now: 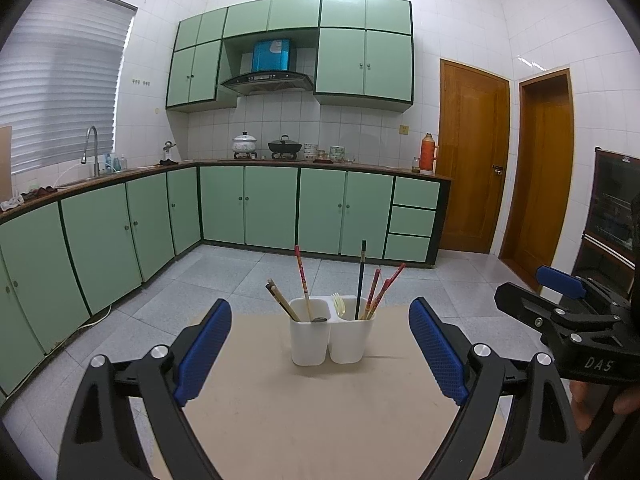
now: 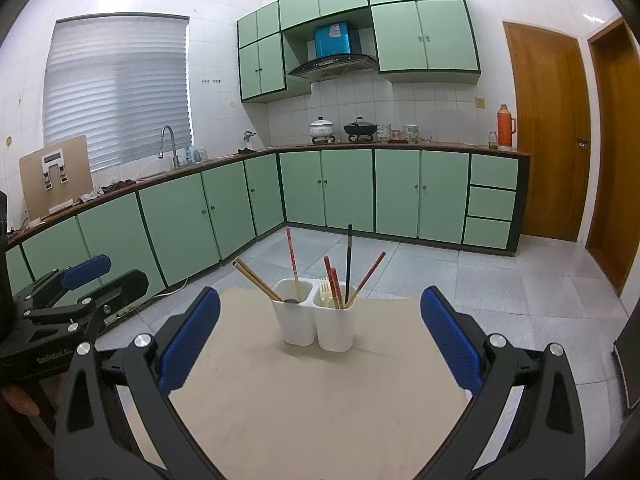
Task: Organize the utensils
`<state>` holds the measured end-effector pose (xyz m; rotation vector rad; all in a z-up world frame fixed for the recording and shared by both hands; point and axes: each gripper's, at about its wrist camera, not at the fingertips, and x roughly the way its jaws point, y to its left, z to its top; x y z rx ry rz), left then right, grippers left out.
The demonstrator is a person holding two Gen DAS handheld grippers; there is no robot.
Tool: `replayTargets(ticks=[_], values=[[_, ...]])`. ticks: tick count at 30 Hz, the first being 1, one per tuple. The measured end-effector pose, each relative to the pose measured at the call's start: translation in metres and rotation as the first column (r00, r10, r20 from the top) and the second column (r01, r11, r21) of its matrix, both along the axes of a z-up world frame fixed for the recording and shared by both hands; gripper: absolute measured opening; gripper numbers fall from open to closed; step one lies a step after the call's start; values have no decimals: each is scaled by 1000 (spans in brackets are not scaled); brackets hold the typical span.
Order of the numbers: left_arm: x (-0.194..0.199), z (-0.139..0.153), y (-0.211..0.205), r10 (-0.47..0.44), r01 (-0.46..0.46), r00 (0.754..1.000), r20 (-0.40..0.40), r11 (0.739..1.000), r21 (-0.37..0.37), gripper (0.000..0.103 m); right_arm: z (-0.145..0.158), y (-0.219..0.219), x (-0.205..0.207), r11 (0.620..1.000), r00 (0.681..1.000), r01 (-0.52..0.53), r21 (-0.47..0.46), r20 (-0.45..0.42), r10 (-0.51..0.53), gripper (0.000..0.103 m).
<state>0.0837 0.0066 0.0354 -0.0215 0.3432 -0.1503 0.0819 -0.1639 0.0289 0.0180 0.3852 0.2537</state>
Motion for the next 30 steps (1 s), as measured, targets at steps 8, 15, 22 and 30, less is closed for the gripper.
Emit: replayTargets(ticks=[8, 15, 22, 30], values=[[0, 0, 0, 1, -1, 1000, -1, 1000, -1, 88, 2, 0, 0, 1000, 1000, -3, -4, 2, 3, 97], [-1, 0, 0, 2, -2, 1000, -1, 1000, 0, 88, 3, 0, 1, 1000, 1000, -3, -5, 2, 3, 97], [-1, 0, 1, 2, -2, 1000, -1, 1000, 0, 88, 2, 0, 2, 1000, 1000, -3, -5, -1, 3, 97], [-2, -2, 3, 4, -4, 1000, -3, 1000, -3, 88, 0, 2, 3, 1000, 1000, -3, -6, -3, 3, 97]])
